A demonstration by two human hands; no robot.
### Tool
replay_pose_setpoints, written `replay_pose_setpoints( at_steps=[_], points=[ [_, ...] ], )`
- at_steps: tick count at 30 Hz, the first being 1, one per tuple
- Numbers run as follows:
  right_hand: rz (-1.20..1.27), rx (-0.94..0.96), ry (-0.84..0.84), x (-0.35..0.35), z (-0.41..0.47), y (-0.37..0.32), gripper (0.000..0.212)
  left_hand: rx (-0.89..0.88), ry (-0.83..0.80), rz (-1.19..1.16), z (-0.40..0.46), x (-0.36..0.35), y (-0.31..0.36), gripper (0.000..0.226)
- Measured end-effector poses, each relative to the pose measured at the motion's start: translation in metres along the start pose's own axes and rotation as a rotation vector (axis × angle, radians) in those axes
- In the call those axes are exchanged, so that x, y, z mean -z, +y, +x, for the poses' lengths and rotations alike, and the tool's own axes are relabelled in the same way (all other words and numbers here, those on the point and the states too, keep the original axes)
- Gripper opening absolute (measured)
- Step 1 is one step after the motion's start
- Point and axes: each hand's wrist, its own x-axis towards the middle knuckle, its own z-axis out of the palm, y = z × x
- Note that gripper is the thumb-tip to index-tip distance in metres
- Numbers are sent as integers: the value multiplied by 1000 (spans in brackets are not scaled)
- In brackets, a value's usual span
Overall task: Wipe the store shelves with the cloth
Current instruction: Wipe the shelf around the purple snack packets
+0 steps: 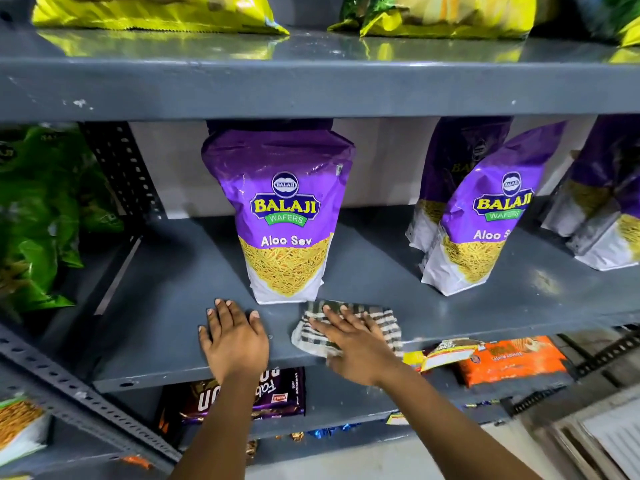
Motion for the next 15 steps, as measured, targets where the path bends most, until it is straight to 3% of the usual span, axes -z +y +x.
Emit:
replay_pose_setpoints(
  at_steps=[6,13,15],
  points=[
    [-47,-105,106,17,-39,68,65,-6,-5,-3,-2,2,1,55],
    [-337,-572,60,77,-83,95,51,4,-3,-21,-2,1,2,56],
    [-251,-456,216,79,-71,67,51,8,-7,-12,-1,0,2,56]
  ],
)
